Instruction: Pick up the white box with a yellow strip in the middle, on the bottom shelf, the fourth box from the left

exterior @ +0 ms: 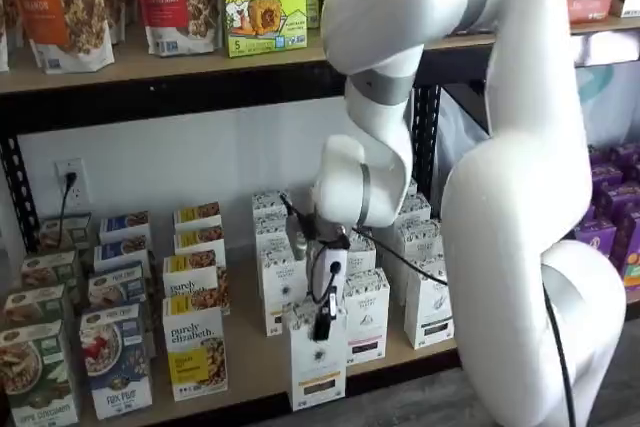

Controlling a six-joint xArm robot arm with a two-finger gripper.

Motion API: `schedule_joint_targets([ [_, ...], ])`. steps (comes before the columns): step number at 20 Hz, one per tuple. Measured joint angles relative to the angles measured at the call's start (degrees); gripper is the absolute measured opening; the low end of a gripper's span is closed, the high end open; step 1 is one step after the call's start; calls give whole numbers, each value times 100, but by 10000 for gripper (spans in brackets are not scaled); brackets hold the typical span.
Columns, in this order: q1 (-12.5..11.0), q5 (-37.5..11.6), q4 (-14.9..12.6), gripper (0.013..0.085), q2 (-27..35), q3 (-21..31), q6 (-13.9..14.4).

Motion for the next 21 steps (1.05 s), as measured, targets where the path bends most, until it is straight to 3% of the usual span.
schedule_joint_targets([
  [2,21,-29,-78,530,-285,248,102],
  [5,6,120,-405,530,-829,623,425],
  [8,-32,340,-516,530,-1288,867,528],
  [16,-196,1154,-748,530,-2415,1194,727],
  [21,-278,1565,-1081,530,-2980,1284,1020],
])
